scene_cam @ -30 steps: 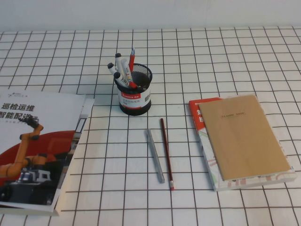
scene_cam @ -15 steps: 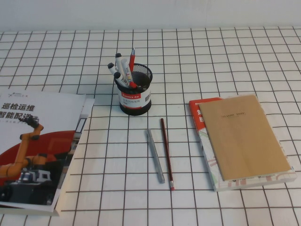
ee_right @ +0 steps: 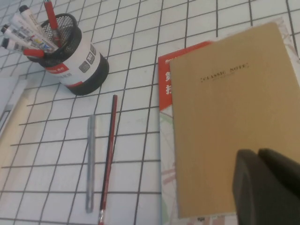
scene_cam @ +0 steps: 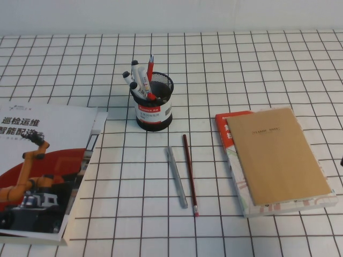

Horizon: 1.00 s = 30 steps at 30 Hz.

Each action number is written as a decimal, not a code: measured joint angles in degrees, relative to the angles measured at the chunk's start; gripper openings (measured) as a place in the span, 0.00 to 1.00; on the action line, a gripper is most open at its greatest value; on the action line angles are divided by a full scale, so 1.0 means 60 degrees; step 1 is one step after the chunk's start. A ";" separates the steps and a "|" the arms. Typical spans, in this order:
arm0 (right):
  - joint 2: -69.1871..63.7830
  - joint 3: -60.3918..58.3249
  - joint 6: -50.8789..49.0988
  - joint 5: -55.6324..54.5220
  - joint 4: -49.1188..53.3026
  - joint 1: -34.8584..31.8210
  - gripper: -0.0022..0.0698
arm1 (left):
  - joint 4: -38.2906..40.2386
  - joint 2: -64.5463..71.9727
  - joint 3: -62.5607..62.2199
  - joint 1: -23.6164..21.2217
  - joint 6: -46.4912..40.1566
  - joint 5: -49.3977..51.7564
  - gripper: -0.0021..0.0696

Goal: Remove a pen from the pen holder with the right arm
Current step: 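Take a marker out of the pen holder and lay it on the table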

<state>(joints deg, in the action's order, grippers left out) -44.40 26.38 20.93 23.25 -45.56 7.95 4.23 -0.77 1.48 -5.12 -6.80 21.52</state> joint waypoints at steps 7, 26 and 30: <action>-0.2639 0.1914 0.0616 -0.0943 0.0334 0.1334 0.01 | 0.0000 0.0000 0.0000 0.0000 0.0000 0.0000 0.03; -0.8041 0.4136 -0.0928 -0.8750 0.4664 0.5949 0.21 | 0.0000 0.0000 0.0000 0.0000 0.0000 0.0000 0.03; -0.8859 0.4149 -0.2136 -1.0717 0.6397 0.5956 0.38 | 0.0000 0.0000 0.0000 0.0000 0.0000 0.0000 0.03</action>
<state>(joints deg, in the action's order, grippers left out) -97.55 51.28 8.11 -41.05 -7.17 43.68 4.23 -0.77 1.48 -5.12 -6.80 21.52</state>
